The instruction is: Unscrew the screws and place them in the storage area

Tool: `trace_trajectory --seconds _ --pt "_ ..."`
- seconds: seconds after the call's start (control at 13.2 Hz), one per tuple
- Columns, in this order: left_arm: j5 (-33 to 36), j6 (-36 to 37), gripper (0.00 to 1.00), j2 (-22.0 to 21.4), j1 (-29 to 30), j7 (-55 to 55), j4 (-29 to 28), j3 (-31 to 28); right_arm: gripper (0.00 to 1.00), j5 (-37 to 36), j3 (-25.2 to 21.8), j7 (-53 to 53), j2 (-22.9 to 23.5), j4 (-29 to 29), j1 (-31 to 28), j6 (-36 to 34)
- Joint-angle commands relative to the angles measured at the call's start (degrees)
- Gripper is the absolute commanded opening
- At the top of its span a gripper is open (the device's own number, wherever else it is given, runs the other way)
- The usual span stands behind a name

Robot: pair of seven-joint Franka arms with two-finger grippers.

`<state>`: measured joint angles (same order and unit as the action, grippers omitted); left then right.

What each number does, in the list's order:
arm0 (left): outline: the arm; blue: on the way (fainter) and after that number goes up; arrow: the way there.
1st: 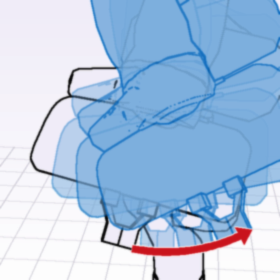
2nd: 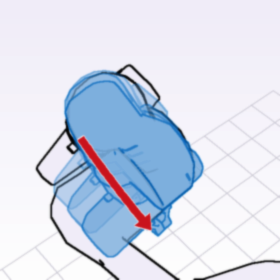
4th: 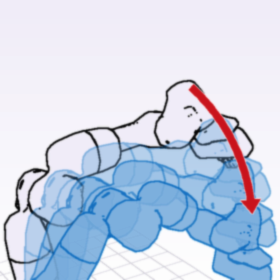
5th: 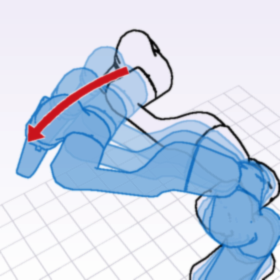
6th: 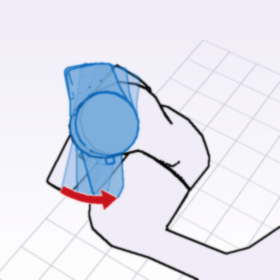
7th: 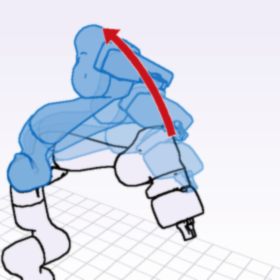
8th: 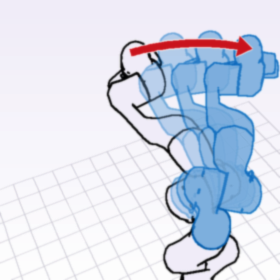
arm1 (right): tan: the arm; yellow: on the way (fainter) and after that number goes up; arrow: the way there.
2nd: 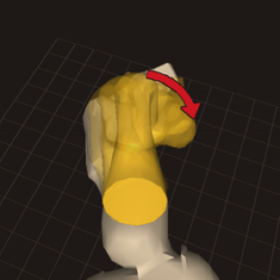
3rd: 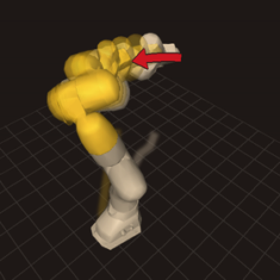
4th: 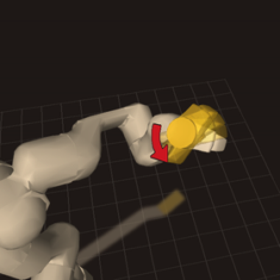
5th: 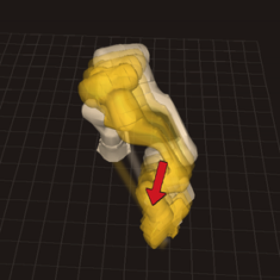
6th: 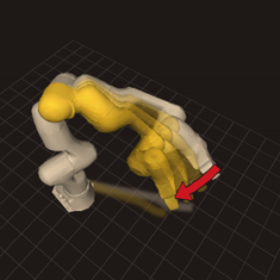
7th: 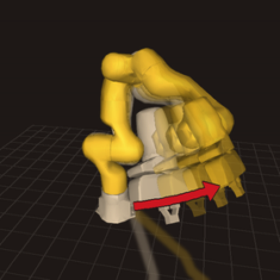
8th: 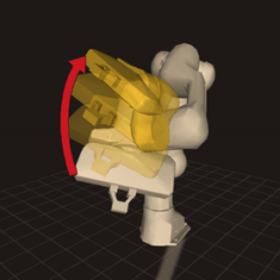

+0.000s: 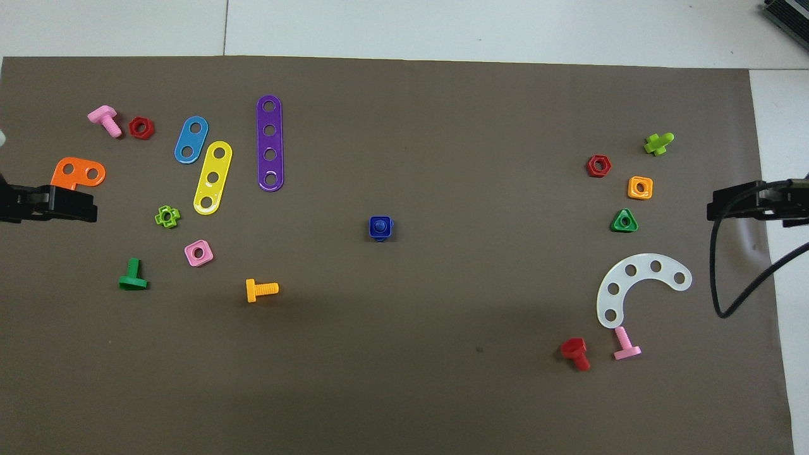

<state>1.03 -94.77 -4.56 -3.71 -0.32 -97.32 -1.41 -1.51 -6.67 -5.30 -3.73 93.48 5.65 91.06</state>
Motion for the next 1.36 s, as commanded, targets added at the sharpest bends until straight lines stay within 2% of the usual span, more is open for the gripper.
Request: trace_trajectory --seconds 0.0,0.38,0.61,0.76,1.06,1.29 --pt "1.1 0.8 1.0 -0.6 0.2 -0.6 0.1 0.0 1.0 -0.4 -0.3 -0.6 0.6 -0.8 0.0 0.3" --pt "0.9 0.4 1.0 -1.2 -0.6 -0.7 -1.3 0.2 1.0 -0.4 -0.3 -0.5 0.6 -0.7 -0.1 0.5" --pt "-1.0 -2.2 0.99 0.0 -6.0 2.6 -2.5 0.4 1.0 -0.4 -0.3 -0.5 0.6 -0.5 0.0 0.9" --pt "-3.3 -5.4 0.99 2.6 -10.0 7.7 -2.5 0.4 1.0 -0.3 -0.3 -0.5 0.5 -0.4 0.0 1.0" --pt "-3.5 -15.1 0.98 11.2 -18.2 17.3 -1.5 0.4 1.0 -0.3 -0.3 -0.5 0.5 -0.3 0.0 1.0" --pt "-4.3 -21.0 0.97 14.8 -21.1 19.5 -1.6 0.4 1.0 -0.2 -0.3 -0.5 0.5 -0.3 0.0 0.9"
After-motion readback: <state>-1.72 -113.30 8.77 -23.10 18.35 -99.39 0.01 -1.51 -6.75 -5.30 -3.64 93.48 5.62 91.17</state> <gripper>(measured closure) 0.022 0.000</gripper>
